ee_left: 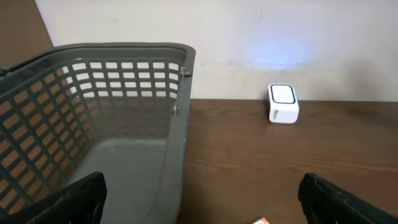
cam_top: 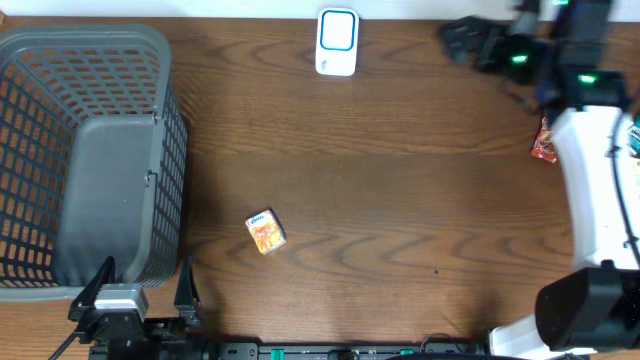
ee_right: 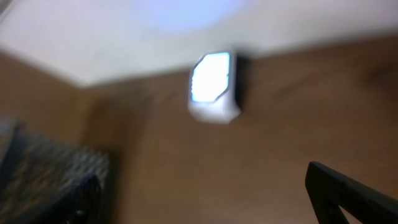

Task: Scan the item barcode
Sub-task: 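Move the right gripper to the Kleenex pack and grasp it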

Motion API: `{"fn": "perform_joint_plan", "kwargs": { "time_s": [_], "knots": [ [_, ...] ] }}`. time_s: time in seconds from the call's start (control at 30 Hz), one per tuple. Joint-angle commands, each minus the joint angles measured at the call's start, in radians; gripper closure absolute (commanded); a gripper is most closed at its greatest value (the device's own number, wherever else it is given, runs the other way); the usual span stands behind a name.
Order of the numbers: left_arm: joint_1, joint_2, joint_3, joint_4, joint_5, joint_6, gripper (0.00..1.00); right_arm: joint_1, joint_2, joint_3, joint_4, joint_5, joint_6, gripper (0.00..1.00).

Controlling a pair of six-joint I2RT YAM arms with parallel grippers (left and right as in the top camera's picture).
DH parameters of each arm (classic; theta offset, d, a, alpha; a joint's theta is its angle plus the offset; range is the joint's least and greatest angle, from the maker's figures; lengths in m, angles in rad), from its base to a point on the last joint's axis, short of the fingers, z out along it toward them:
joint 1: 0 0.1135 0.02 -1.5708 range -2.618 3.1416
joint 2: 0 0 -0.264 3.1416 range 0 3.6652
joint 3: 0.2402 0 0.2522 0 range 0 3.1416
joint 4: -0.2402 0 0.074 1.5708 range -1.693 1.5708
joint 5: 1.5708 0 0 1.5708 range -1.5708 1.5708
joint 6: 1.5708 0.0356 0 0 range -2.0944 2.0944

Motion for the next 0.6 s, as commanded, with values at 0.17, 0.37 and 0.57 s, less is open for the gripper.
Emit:
{"fn": "perform_joint_plan", "kwargs": {
  "time_s": [0.17,0.37,0.57],
  "knots": [
    [0.006,-0.005,0.004,0.003,0.002,-0.005,0.02,0.269,0.010,-0.006,-0.192,-0.041,0.130,0.01],
    [0.006,-0.005,0.004,0.003,0.002,-0.005,0.02,0.499,0.019,-0.035,-0.241,0.106,0.139,0.01],
    [0.006,-0.005,0.004,0.003,0.002,-0.005,0.02,0.692,0.025,-0.106,-0.222,0.327,0.476,0.01]
  ]
}}
